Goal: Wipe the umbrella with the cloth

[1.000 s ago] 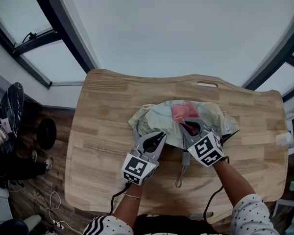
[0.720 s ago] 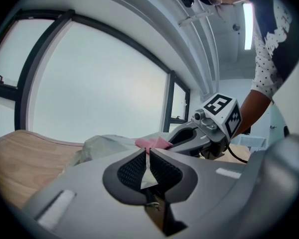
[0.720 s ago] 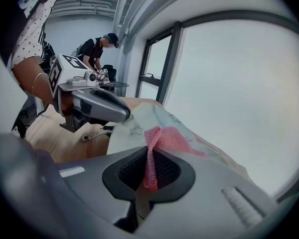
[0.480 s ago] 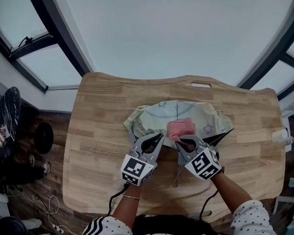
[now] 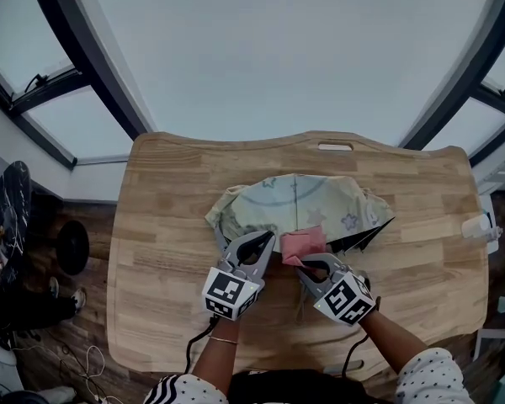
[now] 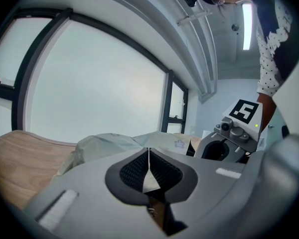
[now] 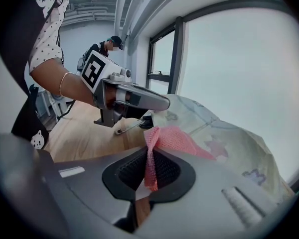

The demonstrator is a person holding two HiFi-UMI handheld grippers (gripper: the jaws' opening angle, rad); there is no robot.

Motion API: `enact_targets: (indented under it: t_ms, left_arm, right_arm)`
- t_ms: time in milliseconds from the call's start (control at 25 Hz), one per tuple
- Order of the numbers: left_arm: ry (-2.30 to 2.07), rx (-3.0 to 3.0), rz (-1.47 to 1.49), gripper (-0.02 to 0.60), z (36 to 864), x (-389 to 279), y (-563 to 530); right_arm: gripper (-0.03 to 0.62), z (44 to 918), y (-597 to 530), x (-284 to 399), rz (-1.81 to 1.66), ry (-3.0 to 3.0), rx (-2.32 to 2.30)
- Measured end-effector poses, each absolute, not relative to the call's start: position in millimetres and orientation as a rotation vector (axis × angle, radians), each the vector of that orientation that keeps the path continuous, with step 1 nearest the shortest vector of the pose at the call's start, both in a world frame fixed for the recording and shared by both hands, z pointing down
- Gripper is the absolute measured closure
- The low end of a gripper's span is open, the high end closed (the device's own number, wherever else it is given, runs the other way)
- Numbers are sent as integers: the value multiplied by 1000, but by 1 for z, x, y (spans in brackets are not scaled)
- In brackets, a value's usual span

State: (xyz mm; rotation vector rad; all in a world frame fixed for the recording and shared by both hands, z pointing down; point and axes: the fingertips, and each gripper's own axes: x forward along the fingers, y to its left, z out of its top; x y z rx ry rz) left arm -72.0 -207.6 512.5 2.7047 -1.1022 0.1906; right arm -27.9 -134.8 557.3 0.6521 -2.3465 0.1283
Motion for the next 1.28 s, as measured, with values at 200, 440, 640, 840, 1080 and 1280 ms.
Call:
enact_targets:
  t_ms: [200, 440, 640, 840, 1080, 1280]
  left_arm:
    - [-1083, 2708, 204, 586, 514, -69, -205]
    - [-1029, 2732, 205, 586, 509, -65, -199]
    - [-988, 2739, 195, 586, 504, -60, -191]
    - [-938, 2759, 229, 586, 500, -60, -181]
    - [-964, 2729, 193, 586, 494, -73, -180]
    - [-972, 2727, 194, 586, 495, -75, -180]
  right_arm:
    - [568, 547, -124, -26, 135, -2385, 654]
    - [568, 460, -152, -2, -39, -2521, 902]
    - [568, 419, -216, 26, -151, -2474, 1083]
    - [568, 428, -269, 46, -297, -2339, 1124]
    - [568, 432, -301, 72, -451, -2155, 1202]
    - [568, 473, -295, 76, -434, -2075, 1056]
